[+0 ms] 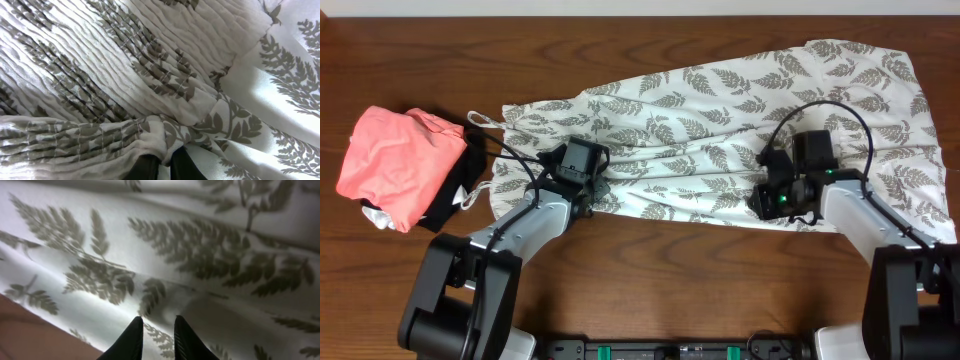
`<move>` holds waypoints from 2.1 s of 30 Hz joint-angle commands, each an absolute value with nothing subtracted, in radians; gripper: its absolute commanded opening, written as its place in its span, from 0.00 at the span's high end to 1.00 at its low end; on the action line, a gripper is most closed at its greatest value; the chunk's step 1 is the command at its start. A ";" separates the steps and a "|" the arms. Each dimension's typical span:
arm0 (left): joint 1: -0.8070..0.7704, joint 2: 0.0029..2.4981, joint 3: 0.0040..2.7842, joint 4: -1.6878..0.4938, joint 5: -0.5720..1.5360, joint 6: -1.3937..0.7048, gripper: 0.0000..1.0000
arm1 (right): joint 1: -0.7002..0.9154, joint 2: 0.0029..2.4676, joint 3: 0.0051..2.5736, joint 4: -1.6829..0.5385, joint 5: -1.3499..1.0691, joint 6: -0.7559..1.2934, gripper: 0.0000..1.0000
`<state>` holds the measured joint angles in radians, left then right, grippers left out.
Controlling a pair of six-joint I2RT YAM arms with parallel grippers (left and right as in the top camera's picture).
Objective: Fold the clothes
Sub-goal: 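Drag the bag's middle leftward toward the left gripper with the right gripper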
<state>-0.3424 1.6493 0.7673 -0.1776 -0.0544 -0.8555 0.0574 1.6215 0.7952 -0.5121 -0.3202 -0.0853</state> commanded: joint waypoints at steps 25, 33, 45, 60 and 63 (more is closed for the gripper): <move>-0.338 1.691 0.754 -0.204 -0.060 -0.838 0.89 | 0.067 1.700 0.772 -0.544 -0.289 -0.043 0.77; -0.338 1.691 0.754 -0.207 -0.060 -0.838 0.88 | 0.067 1.695 0.826 -0.537 -0.251 -0.116 0.77; -0.338 1.691 0.754 -0.207 -0.060 -0.838 0.88 | 0.120 1.694 0.947 -0.608 -0.183 -0.207 0.77; -0.338 1.691 0.754 -0.208 -0.060 -0.838 0.88 | 0.235 1.694 0.947 -0.680 -0.157 -0.508 0.76; -0.338 1.691 0.754 -0.207 -0.060 -0.838 0.88 | 0.278 1.694 0.947 -0.663 -0.056 -0.545 0.75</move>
